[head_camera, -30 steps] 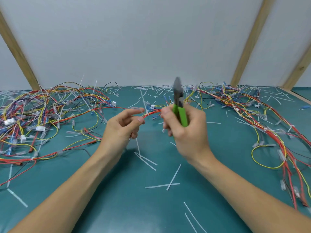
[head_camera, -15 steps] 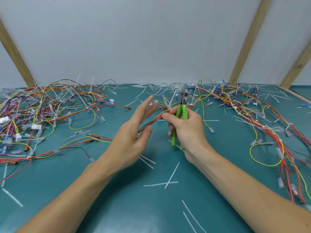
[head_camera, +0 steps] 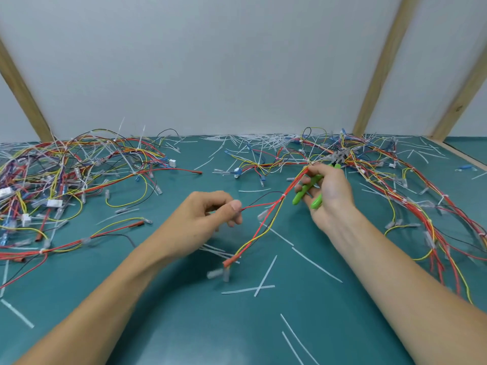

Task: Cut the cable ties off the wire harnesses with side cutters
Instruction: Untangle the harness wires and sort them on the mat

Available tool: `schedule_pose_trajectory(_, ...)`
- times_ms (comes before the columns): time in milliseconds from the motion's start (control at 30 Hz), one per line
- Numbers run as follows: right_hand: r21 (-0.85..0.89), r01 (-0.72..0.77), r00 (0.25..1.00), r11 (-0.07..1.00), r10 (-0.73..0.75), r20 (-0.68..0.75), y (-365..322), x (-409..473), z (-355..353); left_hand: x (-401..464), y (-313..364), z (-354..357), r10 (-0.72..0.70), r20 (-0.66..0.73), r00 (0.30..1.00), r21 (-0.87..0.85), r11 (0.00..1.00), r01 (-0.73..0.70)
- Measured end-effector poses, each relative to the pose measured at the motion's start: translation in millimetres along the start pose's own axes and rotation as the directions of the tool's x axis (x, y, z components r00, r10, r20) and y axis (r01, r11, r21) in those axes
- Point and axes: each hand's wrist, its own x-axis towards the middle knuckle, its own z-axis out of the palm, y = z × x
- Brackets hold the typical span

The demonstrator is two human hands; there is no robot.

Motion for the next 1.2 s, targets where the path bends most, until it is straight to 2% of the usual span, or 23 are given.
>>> schedule_pose_trajectory(67,0.065,-0.041,0.998,0.997,0.038,0.042,0.2,2.2,0.6,1.5,0.2,1.6,-0.048,0.015,0.999,-0.218,0.975,0.050)
schedule_pose_trajectory(133,0.117,-0.080,0.993,0.990,0.069,0.096,1.1,2.7,1.1,3.0,1.3,-1.0,-0.114,0.060,0.992,-0.415,0.901,0.128)
schedule_pose_trajectory(200,0.156,-0.122,0.979,0.980,0.093,0.179,1.1,1.3,0.8,3.3,1.7,-4.5,-0.148,0.106,0.983,-0.485,0.855,0.182)
schedule_pose_trajectory(333,0.147,-0.184,0.929,0.972,0.123,0.349,1.5,-1.6,1.9,2.4,1.7,-4.1,-0.164,0.144,0.976,-0.461,0.862,0.212)
schedule_pose_trajectory(533,0.106,-0.244,0.858,0.964,0.164,0.487,6.6,-5.4,4.4,2.6,-3.1,-0.9,-0.171,0.115,0.978,-0.366,0.909,0.202)
schedule_pose_trajectory(700,-0.059,-0.199,0.819,0.978,0.199,0.539,6.3,-12.3,6.8,5.8,-11.9,1.5,-0.249,-0.003,0.968,-0.252,0.937,0.240)
schedule_pose_trajectory(833,-0.186,-0.127,0.768,0.974,0.215,0.603,5.7,-19.1,9.4,8.7,-16.5,-3.2,-0.313,-0.148,0.938,-0.246,0.930,0.272)
schedule_pose_trajectory(933,-0.204,-0.145,0.667,0.968,0.248,0.702,-2.3,-23.5,7.3,11.3,-19.2,-6.1,-0.366,-0.320,0.874,-0.308,0.912,0.269)
schedule_pose_trajectory(1000,-0.190,-0.218,0.548,0.957,0.281,0.788,-12.0,-23.9,3.3,13.7,-21.9,-10.3,-0.343,-0.497,0.797,-0.296,0.931,0.216)
schedule_pose_trajectory(1100,-0.195,-0.344,0.319,0.919,0.309,0.896,-25.1,-22.3,-4.8,14.2,-25.5,-21.8,-0.120,-0.721,0.682,-0.014,0.987,0.159)
schedule_pose_trajectory(1133,-0.198,-0.373,0.265,0.906,0.309,0.913,-27.7,-21.1,-7.0,13.0,-26.2,-25.3,-0.038,-0.748,0.662,0.094,0.982,0.163)
schedule_pose_trajectory(1200,-0.198,-0.395,0.222,0.897,0.302,0.927,-31.4,-17.7,-11.2,11.0,-30.2,-29.2,0.075,-0.746,0.661,0.273,0.940,0.202)
